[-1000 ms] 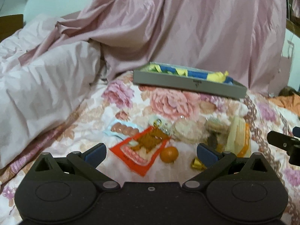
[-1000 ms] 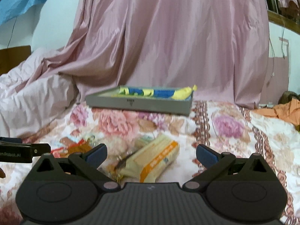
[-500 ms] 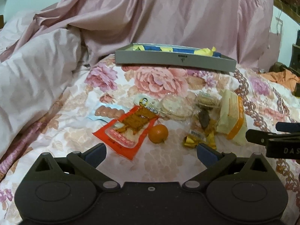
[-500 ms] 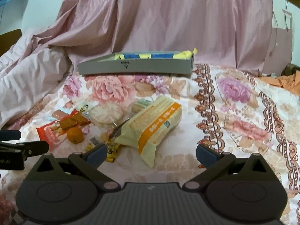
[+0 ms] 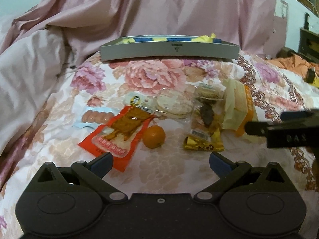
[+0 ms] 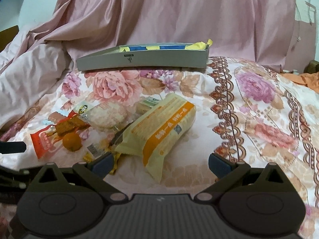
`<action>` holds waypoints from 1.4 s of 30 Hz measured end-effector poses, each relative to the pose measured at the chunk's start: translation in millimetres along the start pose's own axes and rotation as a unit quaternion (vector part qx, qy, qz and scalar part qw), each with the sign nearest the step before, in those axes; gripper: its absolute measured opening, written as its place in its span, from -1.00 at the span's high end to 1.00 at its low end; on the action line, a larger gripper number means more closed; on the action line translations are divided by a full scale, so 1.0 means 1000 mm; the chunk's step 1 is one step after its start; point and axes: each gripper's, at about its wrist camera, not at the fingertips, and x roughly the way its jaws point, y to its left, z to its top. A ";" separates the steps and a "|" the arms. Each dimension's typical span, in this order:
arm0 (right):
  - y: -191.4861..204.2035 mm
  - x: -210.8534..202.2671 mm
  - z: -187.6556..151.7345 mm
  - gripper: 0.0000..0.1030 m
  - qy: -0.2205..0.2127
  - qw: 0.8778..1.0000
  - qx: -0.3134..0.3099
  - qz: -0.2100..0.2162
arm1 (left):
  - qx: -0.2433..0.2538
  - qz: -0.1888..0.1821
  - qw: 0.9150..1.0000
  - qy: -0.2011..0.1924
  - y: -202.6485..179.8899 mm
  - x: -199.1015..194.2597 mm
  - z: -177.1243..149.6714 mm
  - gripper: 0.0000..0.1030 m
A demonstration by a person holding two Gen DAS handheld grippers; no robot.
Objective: Organize snacks
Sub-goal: 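Move both grippers back over the remaining snacks, then grasp the jerky pack with the left gripper while the right grasps the bread bag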
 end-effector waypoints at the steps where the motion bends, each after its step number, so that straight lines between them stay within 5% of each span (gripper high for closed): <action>1: 0.000 0.003 0.002 -0.99 -0.001 1.000 -0.002 0.001 | 0.005 -0.002 1.000 0.001 -0.001 0.002 0.001 -0.98; 8: -0.004 0.029 0.031 -0.99 -0.014 1.000 0.024 0.006 | 0.025 -0.010 1.000 0.007 -0.005 0.017 0.011 -0.98; 20: -0.019 0.091 0.041 -0.94 0.080 0.991 0.103 0.021 | 0.062 -0.037 0.997 0.019 -0.018 0.046 0.022 -0.98; 28: -0.028 0.076 0.037 -0.33 0.091 0.988 0.105 0.068 | 0.070 -0.069 0.995 0.017 -0.029 0.050 0.027 -0.98; 42: -0.055 0.027 0.028 -0.11 0.105 0.992 0.014 0.070 | 0.078 -0.084 0.993 0.012 -0.041 0.060 0.035 -0.82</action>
